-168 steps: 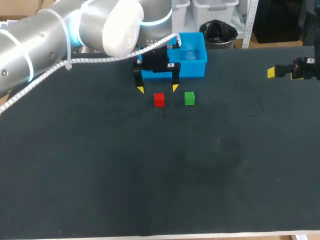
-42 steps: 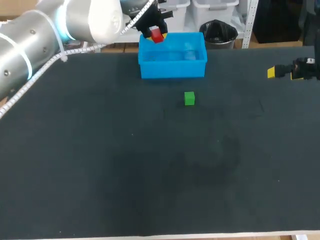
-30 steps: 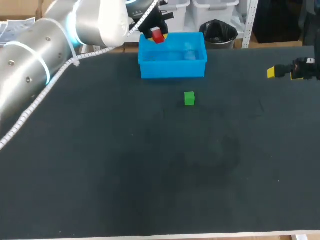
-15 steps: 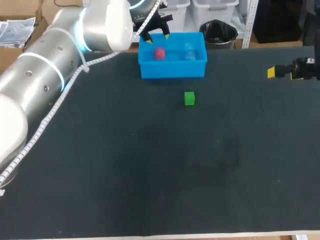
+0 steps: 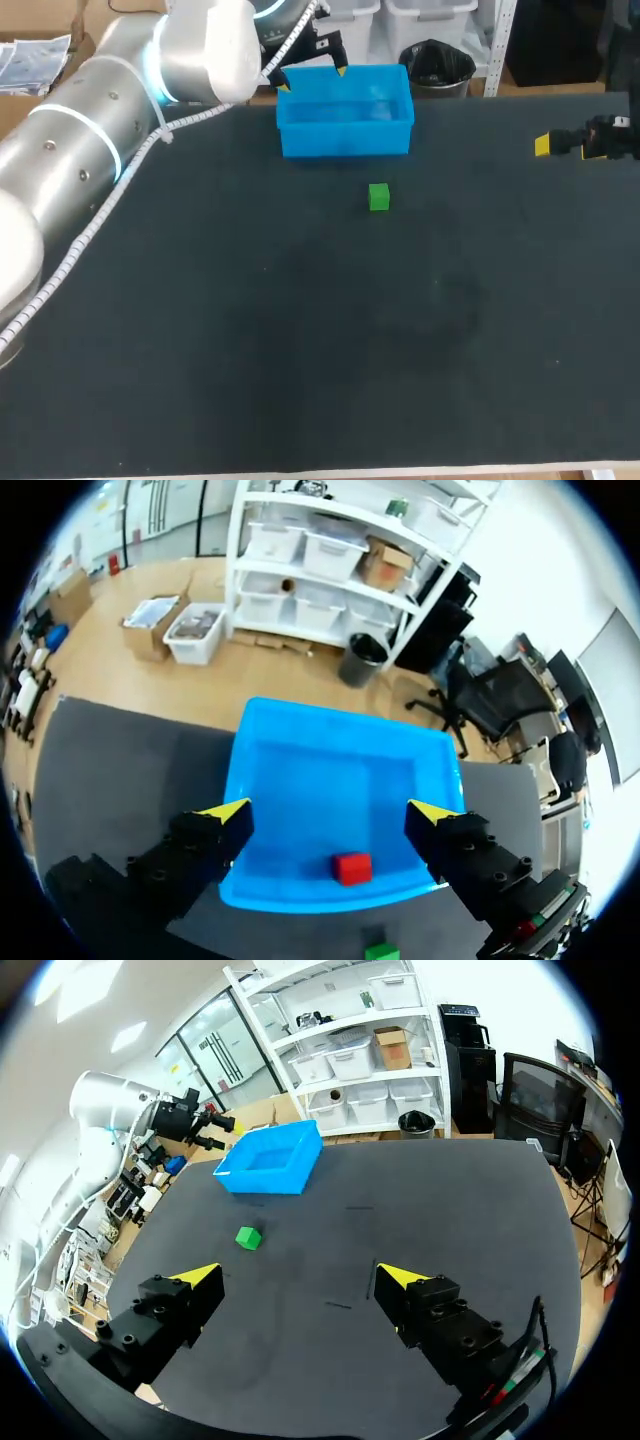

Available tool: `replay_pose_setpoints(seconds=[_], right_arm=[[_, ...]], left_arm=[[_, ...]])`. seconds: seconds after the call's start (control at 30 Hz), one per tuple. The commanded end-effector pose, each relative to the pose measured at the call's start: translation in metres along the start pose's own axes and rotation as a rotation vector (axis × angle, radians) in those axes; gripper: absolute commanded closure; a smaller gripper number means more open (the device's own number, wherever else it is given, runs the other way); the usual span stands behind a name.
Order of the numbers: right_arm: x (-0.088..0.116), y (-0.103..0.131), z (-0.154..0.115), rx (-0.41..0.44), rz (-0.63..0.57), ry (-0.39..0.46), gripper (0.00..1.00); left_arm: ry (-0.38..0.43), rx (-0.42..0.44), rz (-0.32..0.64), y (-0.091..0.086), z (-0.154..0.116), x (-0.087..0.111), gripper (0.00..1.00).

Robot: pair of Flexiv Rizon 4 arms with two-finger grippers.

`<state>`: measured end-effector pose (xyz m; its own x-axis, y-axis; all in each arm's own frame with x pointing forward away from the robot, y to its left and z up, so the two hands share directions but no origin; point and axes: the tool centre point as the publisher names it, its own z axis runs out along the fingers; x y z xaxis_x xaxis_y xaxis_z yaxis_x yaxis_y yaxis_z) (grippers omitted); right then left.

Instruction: Use the left arm to pick the red cube and place it into the blue plastic box first, then use the right arm to grasp the green cube and put it into the same blue plastic box after the first action is fully finished.

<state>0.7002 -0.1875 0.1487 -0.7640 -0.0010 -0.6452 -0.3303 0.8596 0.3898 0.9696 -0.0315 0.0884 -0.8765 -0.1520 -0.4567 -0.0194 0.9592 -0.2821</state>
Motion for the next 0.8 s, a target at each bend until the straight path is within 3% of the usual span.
replay_pose_setpoints(seconds=[0.03,0.53,0.8], right_arm=[[0.000,0.000,0.000,0.002,0.000,0.001,0.00],[0.000,0.000,0.000,0.002,0.000,0.001,0.00],[0.000,0.000,0.000,0.002,0.000,0.001,0.00]], left_arm=[[0.027,0.020,0.009,0.008,-0.012,0.007,0.00],[-0.003,0.075,0.068,0.045,-0.055,0.047,0.00],[0.034,0.082,0.094,0.066,-0.059,0.084,0.00]])
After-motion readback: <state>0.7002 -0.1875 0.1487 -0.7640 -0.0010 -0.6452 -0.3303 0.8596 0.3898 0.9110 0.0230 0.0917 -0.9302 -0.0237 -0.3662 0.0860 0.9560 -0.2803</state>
